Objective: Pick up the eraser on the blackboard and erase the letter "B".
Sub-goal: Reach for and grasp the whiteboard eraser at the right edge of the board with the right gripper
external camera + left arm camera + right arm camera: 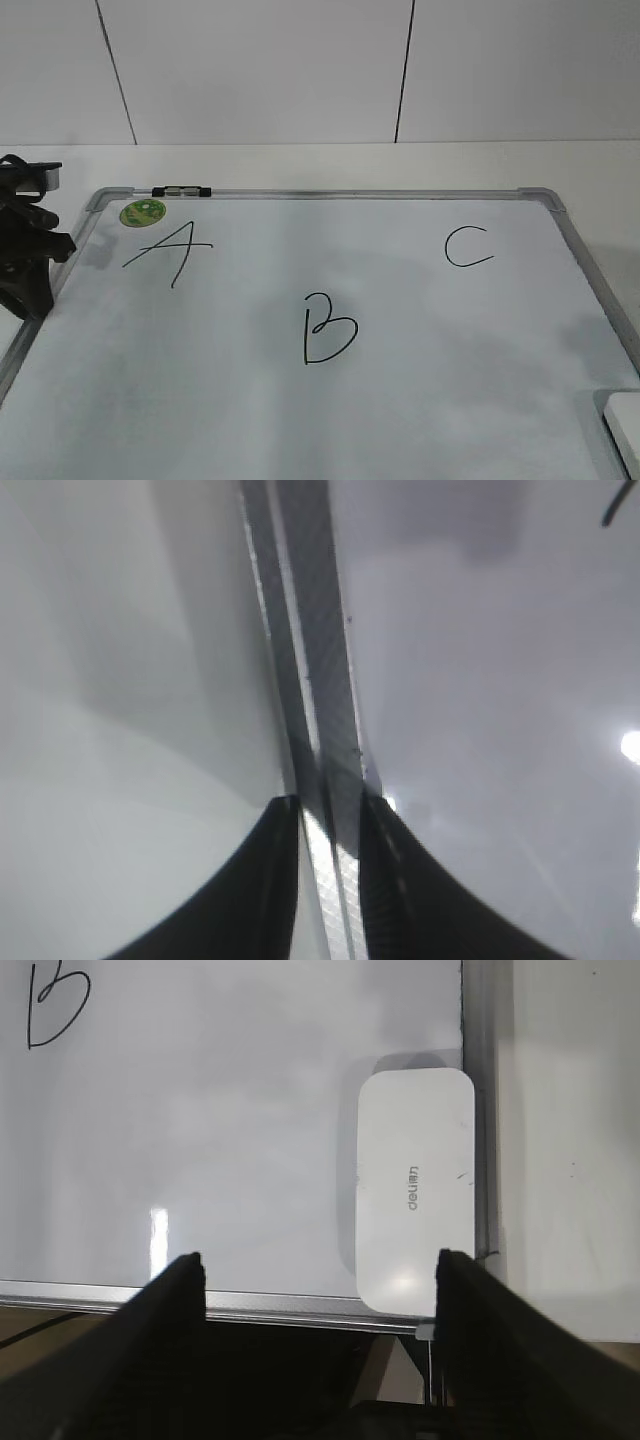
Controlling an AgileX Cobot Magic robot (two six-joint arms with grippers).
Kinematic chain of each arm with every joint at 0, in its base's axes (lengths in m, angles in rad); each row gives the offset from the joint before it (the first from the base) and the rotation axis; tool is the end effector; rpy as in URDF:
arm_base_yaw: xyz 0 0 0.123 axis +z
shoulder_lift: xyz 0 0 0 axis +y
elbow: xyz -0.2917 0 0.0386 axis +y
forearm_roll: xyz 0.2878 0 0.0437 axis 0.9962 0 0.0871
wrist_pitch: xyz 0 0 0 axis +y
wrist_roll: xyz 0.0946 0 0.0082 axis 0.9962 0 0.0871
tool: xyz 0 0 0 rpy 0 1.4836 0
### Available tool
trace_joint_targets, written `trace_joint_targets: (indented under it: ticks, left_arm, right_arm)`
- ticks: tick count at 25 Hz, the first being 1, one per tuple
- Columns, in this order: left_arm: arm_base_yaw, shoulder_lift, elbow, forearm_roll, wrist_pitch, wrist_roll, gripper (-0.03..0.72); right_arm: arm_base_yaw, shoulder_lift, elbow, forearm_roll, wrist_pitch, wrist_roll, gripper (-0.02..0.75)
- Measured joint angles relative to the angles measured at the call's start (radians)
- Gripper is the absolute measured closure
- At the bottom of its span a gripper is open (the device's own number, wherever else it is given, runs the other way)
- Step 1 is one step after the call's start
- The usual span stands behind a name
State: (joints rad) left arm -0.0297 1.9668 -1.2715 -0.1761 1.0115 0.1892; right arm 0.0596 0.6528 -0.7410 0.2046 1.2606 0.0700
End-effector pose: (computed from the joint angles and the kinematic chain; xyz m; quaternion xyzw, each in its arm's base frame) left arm 0.3925 -0.0258 0.1326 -0.0606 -0.9952 0.0751 0.0184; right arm 0.1172 0.0254 0.3176 0.0119 0.9655 0.1172 0.2321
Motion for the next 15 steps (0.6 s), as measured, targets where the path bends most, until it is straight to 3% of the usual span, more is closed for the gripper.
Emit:
trace_joint_targets:
  ticks: [7,15]
  left_arm:
    - [0.0,0.0,0.0,0.002,0.0,-0.011,0.656]
    - [0.0,0.0,0.0,0.002,-0.001,-0.02,0.66]
  right_arm:
    - [0.0,0.0,0.0,0.0,0.0,0.0,0.169]
    - [0.0,0.0,0.0,-0.027,-0.002,0.048,0.169]
